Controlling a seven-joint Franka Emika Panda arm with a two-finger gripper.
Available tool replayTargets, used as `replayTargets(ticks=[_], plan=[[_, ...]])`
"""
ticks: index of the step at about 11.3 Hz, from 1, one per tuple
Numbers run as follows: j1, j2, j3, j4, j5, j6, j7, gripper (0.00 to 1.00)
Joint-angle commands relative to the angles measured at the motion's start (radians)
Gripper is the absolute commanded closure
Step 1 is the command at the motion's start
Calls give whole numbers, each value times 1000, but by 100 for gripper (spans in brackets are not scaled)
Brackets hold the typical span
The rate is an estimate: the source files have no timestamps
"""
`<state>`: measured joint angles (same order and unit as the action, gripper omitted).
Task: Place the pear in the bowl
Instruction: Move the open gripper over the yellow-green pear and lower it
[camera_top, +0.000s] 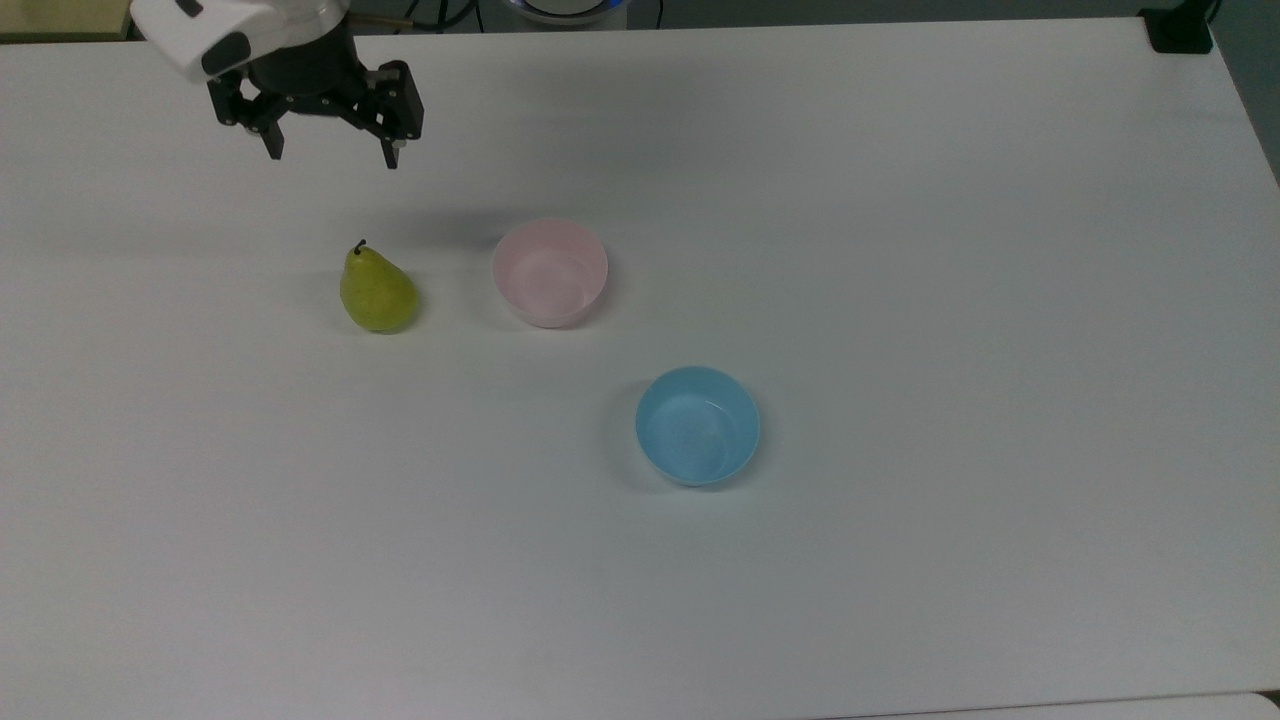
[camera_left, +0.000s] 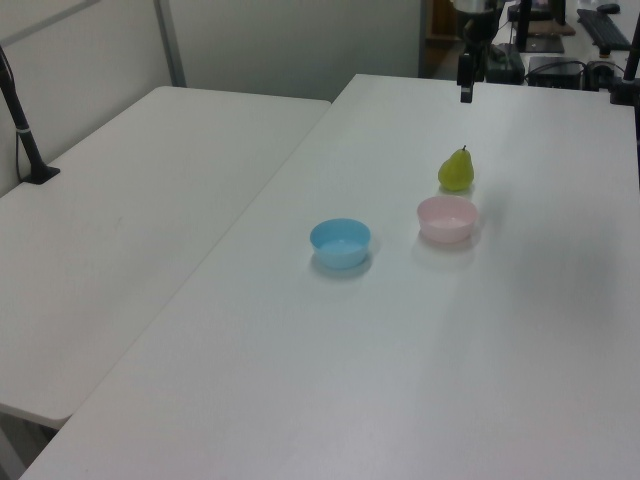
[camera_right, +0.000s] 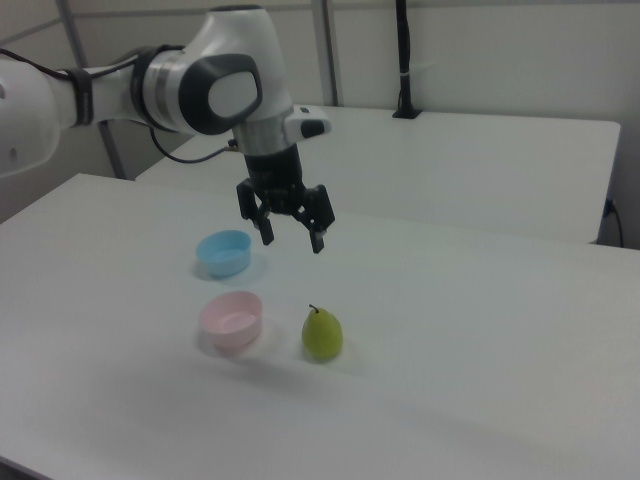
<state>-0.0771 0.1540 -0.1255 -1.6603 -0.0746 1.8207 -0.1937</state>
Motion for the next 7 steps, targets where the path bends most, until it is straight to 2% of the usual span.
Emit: replayTargets(ticks=[1, 2, 7], plan=[[-1, 56, -2, -36, -4, 89, -67, 0], [0, 82, -2, -67, -7, 142, -66, 0], [0, 197, -2, -101, -34, 268, -67, 0]])
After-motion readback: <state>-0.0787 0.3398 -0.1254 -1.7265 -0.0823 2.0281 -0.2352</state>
